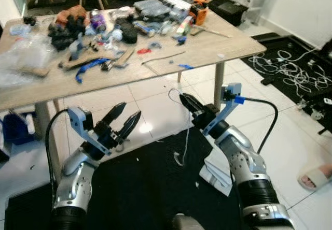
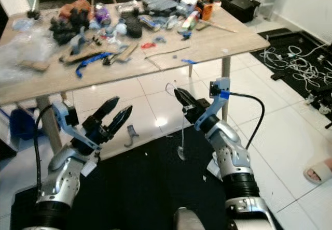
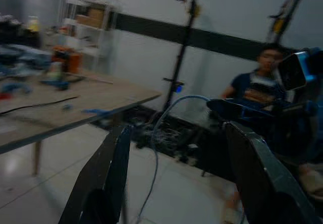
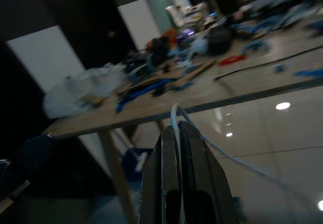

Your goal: Picking trash to rubbish bin

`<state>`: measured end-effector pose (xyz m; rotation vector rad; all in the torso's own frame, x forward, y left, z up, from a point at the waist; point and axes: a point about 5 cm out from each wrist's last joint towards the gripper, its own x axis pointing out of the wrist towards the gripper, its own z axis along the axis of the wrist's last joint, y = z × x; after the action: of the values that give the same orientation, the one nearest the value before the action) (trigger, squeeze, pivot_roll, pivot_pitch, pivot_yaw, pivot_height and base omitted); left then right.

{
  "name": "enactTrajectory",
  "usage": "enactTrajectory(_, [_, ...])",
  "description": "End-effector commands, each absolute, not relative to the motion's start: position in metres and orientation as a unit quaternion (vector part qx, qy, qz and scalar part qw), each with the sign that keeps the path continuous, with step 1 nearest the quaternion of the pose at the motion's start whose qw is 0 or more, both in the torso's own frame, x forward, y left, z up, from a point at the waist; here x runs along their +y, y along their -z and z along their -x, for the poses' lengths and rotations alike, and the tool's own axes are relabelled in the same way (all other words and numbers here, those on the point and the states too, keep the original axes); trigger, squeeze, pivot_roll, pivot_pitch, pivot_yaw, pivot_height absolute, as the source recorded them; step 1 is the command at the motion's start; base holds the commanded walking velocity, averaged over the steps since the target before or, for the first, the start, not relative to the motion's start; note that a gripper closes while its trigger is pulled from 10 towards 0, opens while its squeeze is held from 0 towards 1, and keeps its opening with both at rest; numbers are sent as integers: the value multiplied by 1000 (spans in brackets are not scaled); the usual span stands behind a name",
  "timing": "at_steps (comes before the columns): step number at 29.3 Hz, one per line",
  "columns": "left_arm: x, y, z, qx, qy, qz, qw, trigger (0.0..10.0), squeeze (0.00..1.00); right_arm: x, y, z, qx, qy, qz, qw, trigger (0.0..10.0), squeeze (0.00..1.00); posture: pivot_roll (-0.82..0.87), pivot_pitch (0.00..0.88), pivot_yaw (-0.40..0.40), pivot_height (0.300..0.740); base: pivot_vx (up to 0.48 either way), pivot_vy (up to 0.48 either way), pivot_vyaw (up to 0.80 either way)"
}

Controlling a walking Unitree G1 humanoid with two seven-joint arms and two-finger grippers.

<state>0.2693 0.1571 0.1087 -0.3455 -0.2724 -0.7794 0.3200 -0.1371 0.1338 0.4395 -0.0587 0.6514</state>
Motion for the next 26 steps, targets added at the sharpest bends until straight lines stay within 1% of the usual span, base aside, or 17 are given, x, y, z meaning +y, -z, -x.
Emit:
enactTrajectory(1, [159, -105, -268, -130, 378, 168, 901, 10000, 0, -136, -135, -321, -32, -320, -218, 922, 10000, 0, 2, 0, -21, 740, 0, 0, -800])
enactTrajectory(26, [159, -100, -268, -138, 390, 158, 897, 10000, 0, -136, -135, -322, -31, -324, -220, 920, 10000, 0, 1, 0, -21, 740, 0, 0, -800])
